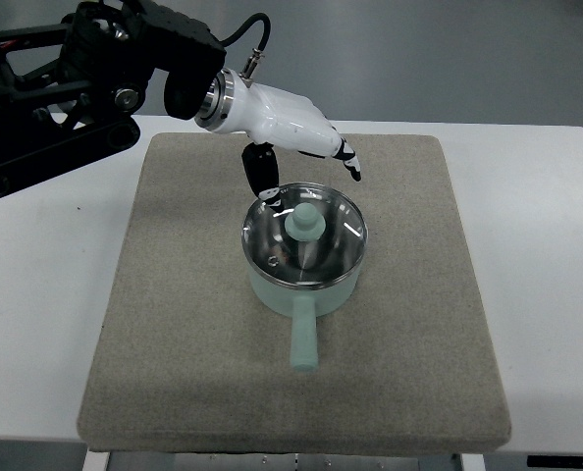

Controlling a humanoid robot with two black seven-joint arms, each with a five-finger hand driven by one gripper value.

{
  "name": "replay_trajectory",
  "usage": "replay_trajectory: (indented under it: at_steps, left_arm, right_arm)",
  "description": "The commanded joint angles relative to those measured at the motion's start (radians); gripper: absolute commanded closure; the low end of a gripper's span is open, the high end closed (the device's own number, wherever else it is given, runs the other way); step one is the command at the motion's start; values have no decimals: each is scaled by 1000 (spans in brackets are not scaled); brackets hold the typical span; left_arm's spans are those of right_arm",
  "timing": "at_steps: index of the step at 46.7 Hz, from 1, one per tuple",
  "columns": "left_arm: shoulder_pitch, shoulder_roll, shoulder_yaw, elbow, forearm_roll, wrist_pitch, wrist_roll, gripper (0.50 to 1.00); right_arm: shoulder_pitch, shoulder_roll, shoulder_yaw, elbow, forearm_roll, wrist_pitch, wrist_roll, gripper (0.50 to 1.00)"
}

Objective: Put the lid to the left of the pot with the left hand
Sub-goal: 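Lower the left hand onto the mint-green lid knob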

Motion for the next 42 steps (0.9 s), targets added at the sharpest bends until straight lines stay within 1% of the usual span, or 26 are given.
replay_trajectory:
  at_steps: [1,17,42]
  left_arm:
    - [12,4,0,0,0,0,0,596]
    - [22,4,0,-35,3,0,-6,598]
    - [35,-4,29,-40,49,0,-6,598]
  right_arm:
    - [0,0,0,0,0,0,0,579]
    - [0,0,0,0,0,0,0,577]
    - [0,0,0,0,0,0,0,579]
